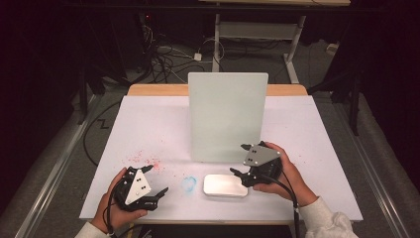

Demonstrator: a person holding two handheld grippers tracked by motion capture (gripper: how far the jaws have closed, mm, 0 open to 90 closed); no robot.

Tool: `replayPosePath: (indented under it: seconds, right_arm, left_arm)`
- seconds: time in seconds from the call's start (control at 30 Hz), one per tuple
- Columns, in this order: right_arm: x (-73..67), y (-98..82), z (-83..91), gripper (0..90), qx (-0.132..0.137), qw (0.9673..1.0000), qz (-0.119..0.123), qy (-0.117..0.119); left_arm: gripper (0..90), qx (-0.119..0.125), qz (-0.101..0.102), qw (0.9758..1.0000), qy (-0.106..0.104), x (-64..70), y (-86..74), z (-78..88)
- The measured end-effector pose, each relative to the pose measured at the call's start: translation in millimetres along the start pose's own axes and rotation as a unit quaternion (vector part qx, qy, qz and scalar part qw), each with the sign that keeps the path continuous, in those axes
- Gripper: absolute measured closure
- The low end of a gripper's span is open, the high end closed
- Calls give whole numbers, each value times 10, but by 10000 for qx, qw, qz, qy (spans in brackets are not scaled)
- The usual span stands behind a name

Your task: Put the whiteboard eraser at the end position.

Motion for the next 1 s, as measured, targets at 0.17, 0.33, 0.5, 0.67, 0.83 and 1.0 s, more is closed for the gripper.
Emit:
replayPosePath:
  seconds: [0.17,0.33,0.5,0.67,0.83,1.0]
  right_arm:
    - [86,16,55,237,46,9994,-69,-321]
    - [147,32,113,220,111,9983,-124,-560]
    - [226,23,186,206,178,9960,-202,-855]
    - [304,-17,266,194,198,9936,-332,-1062]
    - [374,-68,348,186,224,9910,-443,-1246]
    - [424,-119,419,185,232,9888,-506,-1387]
  left_arm:
    - [178,9,10,10000,9,-3,0,4]
    - [178,16,17,10000,24,-5,1,7]
    - [178,19,20,10000,23,-4,1,10]
    - [178,11,24,10000,26,-4,-2,9]
    - [178,6,21,10000,33,-5,-1,7]
    - [178,3,17,10000,36,-5,-1,9]
Point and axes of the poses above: each handheld gripper's, and its own axes: z roughly backward along the jaws, y roughly out of its top, x roughly to its right, the point moved 9 cm from there along -z, roughly forward along the jaws, and after that the axes turned 4 degrees about -y, right-handed, at the moved point
